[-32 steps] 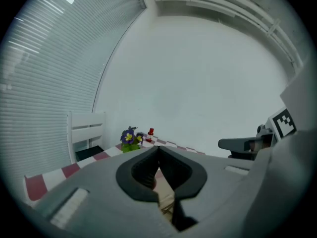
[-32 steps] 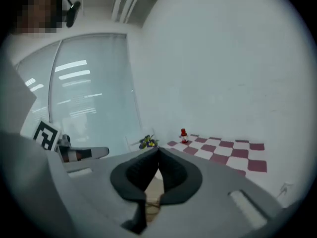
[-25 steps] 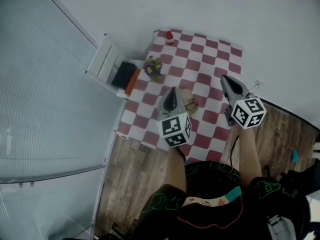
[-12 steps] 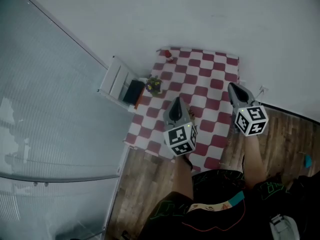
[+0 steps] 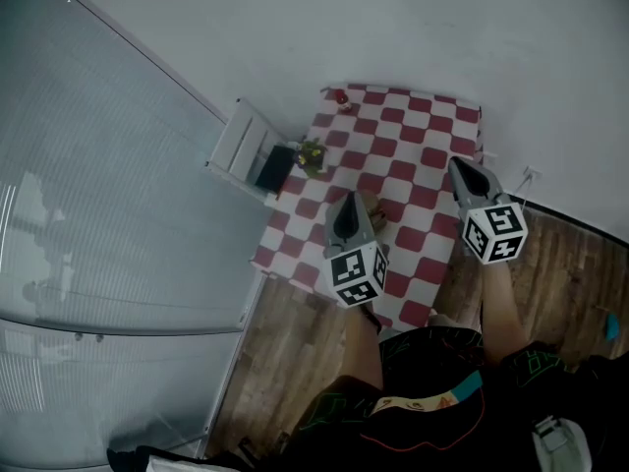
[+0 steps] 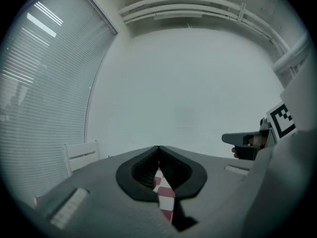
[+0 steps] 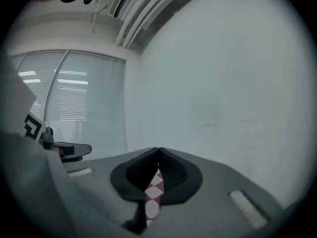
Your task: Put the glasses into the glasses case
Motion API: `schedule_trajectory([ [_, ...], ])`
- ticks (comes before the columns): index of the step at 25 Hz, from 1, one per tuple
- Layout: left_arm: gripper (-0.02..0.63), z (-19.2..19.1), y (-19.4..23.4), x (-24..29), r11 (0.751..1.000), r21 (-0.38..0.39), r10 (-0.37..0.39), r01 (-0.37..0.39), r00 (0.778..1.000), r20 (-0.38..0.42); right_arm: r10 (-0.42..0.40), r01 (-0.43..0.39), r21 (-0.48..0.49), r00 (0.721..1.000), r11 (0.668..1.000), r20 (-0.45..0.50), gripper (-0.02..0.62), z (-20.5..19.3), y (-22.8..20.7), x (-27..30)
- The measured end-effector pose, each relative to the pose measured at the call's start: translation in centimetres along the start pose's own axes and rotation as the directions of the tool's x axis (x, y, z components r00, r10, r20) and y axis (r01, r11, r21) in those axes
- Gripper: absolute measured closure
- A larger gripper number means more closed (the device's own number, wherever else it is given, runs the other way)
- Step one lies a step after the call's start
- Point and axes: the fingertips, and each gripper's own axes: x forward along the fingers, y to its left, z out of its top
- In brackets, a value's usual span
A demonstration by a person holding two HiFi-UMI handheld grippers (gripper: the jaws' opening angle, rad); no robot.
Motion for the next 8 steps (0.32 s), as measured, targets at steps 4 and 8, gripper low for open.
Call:
schedule_trajectory([
  [4,0.595,-0.48,0.17,-0.54,1.000,-0.006,0.018,-0.018,1.000,-0.005,0.005,-0.005,-0.001,1.000,1.000,-0.005,0.592,-0.50,-0.37,-0.18],
  [8,0.597,-0.97,0.18,-0.71,0.999,-0.011,0.038,-0.038,0.999,-0.006,0.015,-0.016,-0.026,1.000,1.000,-0.010,0.592,-0.79,-0.34,-0.46],
])
